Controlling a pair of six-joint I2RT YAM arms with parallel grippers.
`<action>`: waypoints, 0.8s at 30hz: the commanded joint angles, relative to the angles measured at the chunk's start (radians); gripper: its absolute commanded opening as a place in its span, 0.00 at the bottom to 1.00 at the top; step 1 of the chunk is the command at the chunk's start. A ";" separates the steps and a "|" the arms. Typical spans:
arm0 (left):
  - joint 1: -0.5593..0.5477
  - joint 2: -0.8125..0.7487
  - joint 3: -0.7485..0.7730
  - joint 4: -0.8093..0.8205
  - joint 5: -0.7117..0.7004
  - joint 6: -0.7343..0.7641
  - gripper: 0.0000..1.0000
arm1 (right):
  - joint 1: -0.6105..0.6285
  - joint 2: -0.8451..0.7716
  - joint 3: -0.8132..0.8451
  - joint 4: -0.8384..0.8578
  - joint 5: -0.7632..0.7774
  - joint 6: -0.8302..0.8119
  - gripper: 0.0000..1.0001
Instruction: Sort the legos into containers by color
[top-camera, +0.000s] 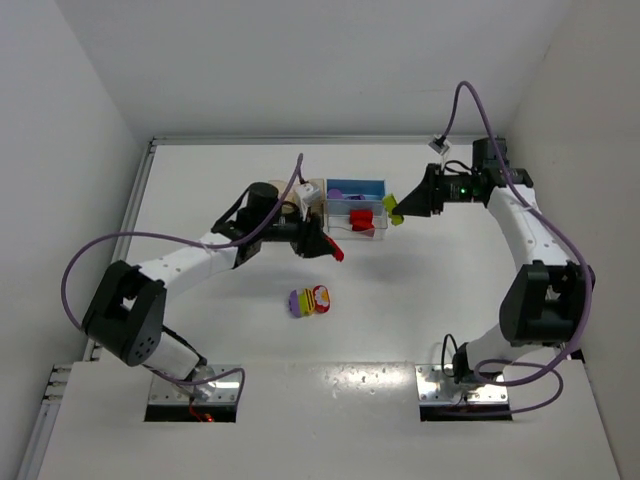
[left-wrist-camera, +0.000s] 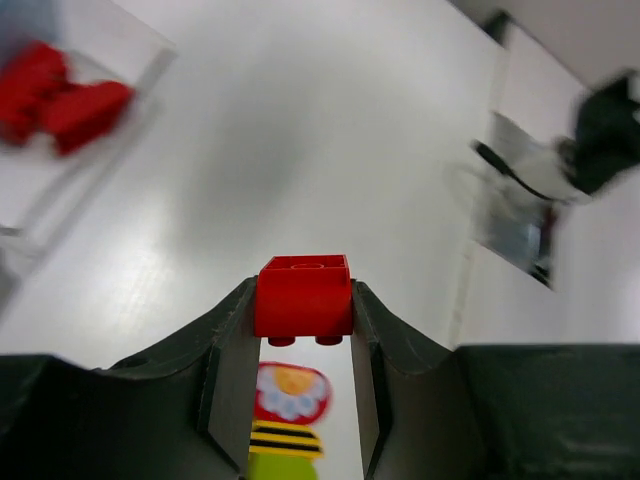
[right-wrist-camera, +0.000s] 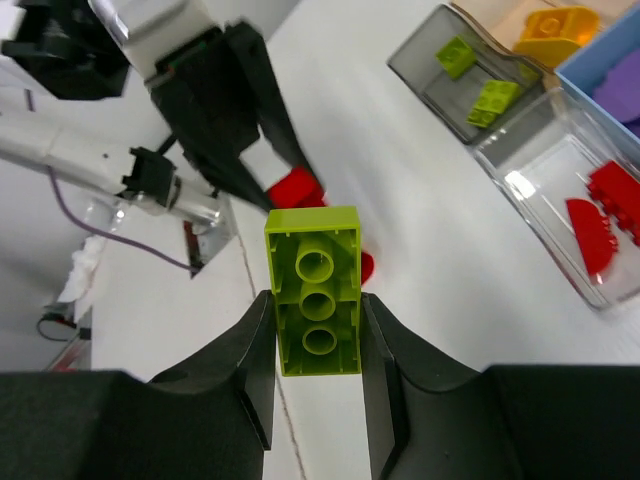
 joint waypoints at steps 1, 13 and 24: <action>-0.008 0.068 0.126 0.009 -0.365 0.054 0.04 | -0.011 -0.049 0.029 0.021 0.071 -0.014 0.00; -0.071 0.326 0.364 -0.068 -0.791 0.008 0.04 | -0.048 -0.103 -0.001 0.030 0.168 0.006 0.00; -0.071 0.409 0.452 -0.069 -0.718 -0.003 0.53 | -0.057 -0.094 -0.001 0.039 0.177 0.015 0.00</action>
